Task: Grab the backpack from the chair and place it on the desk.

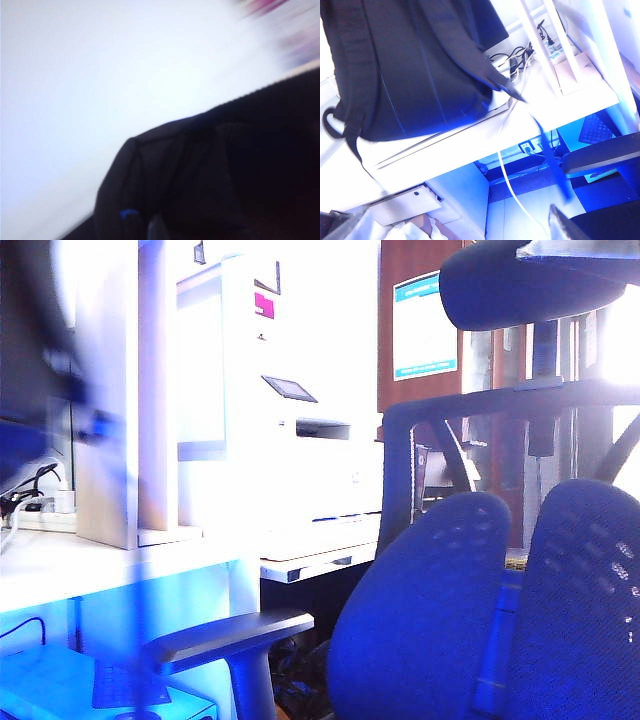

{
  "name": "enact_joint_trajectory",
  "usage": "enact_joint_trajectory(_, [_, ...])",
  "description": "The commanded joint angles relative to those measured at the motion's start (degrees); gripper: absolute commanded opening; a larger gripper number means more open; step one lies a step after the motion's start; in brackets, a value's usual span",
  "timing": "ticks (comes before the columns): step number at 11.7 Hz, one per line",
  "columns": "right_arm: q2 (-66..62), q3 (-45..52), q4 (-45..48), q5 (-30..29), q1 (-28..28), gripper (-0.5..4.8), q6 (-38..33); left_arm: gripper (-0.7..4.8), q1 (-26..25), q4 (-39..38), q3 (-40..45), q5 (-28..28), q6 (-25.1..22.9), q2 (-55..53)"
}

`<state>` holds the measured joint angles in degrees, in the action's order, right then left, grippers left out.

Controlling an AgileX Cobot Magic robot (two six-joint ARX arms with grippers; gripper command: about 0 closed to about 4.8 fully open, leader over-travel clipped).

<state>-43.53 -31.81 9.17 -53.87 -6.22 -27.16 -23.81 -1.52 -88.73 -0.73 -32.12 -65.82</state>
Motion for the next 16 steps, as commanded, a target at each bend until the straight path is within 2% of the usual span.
enact_joint_trajectory(1, [0.15,-0.46,1.2,-0.11,0.04,4.79,-1.46,-0.06,-8.79,19.85,-1.62,-1.11,9.94,-6.82])
enact_joint_trajectory(3, [0.17,-0.46,1.4,-0.07,-0.59,4.79,-4.83,-0.06,-12.15,25.22,-1.62,2.64,12.72,-12.5])
enact_joint_trajectory(5, [0.17,-0.59,1.4,-0.2,-0.76,4.79,-5.68,-0.02,-13.27,27.85,-1.62,4.39,12.87,-16.94])
enact_joint_trajectory(6, [0.17,-0.59,1.38,-0.17,-1.64,4.79,-6.36,1.42,-13.86,25.94,-1.62,6.1,13.92,-18.32])
enact_joint_trajectory(7, [0.17,-0.63,1.4,-0.13,-1.9,4.79,-6.67,4.79,-15.82,19.5,-1.62,7.45,18.36,-18.34])
enact_joint_trajectory(8, [0.13,-0.63,1.38,-0.17,-2.08,4.79,-6.67,4.79,-16.35,16.85,-1.62,11.45,18.88,-18.34])
enact_joint_trajectory(10, [0.2,-0.66,1.38,-0.52,-2.54,4.79,-7.37,4.79,-18.58,16.46,-1.62,22.08,13.92,-18.34])
enact_joint_trajectory(11, [0.17,-0.66,1.33,-0.5,-2.54,4.79,-7.32,4.79,-19.91,17.49,-1.64,22.16,14.38,-17.27])
enact_joint_trajectory(13, [0.15,-0.68,1.44,0.13,-2.56,4.79,-7.23,4.79,-19.8,14.67,-1.64,-0.02,29.0,-14.82])
enact_joint_trajectory(14, [0.15,-0.68,1.95,1.51,-1.81,4.79,-4.74,4.79,-19.02,13.97,-1.64,-20.63,46.75,-13.92])
enact_joint_trajectory(15, [0.17,-0.68,2.32,1.84,-1.36,4.79,-3.67,4.79,-17.68,14.4,-1.64,-25.66,50.93,-13.55])
enact_joint_trajectory(16, [0.22,-0.7,3.1,2.56,-0.48,4.79,-2.4,4.79,-14.38,14.34,-1.62,-31.19,51.36,-12.5])
